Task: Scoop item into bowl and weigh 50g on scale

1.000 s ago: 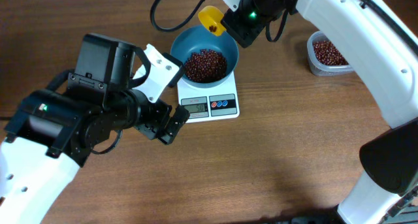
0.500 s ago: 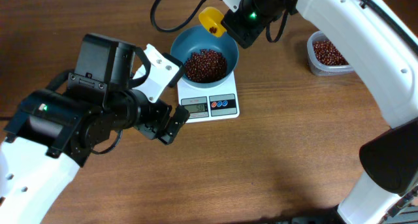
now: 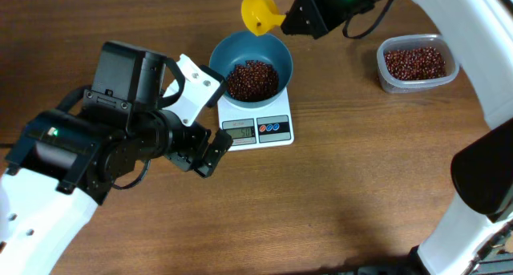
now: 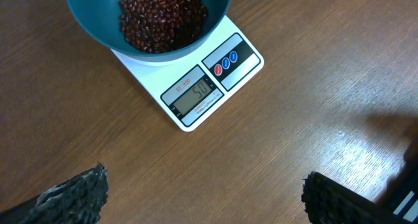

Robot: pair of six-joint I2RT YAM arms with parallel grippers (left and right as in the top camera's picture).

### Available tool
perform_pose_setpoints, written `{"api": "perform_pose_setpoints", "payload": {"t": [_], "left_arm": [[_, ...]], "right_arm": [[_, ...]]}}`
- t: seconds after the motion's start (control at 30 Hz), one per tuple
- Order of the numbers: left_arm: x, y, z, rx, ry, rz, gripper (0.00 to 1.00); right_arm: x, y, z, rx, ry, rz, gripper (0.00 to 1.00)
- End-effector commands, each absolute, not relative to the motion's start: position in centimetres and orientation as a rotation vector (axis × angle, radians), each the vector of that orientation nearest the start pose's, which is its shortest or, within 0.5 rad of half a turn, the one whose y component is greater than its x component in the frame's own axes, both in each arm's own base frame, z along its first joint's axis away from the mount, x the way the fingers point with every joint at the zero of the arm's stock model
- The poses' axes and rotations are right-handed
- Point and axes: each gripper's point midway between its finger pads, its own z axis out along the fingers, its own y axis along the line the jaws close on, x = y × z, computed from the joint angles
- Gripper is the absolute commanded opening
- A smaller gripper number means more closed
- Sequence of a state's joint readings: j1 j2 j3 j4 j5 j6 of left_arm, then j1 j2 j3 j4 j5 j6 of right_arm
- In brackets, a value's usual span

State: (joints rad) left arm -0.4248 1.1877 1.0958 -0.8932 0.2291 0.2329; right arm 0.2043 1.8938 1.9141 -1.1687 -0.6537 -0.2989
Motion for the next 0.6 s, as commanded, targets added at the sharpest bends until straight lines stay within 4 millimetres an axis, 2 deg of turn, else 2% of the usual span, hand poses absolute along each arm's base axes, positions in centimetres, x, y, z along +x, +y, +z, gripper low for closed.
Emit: {"api": "perform_pose_setpoints", "payload": {"t": [0.0, 0.2, 0.3, 0.53, 0.57], "left_arm": [[26.3, -16.3, 20.0, 0.927, 2.369, -0.374, 0.99], [26.3, -16.3, 20.0, 0.927, 2.369, -0.374, 0.99], [26.3, -16.3, 20.0, 0.927, 2.369, -0.374, 0.99], [26.3, -16.3, 20.0, 0.927, 2.369, -0.374, 0.99], [26.3, -16.3, 20.0, 0.927, 2.369, -0.374, 0.99]], "right_arm": [[40.8, 19.1, 24.8, -0.799, 2.395, 0.933, 0.04], [41.8, 16.6, 24.8, -0.724, 2.405, 0.909, 0.04], [42.6, 14.4, 24.8, -0.658, 2.413, 0.888, 0.04], [44.0, 5.7, 24.3, -0.396, 2.467, 0.808, 0.04], [44.1, 5.1, 24.3, -0.379, 2.468, 0.804, 0.04]]}}
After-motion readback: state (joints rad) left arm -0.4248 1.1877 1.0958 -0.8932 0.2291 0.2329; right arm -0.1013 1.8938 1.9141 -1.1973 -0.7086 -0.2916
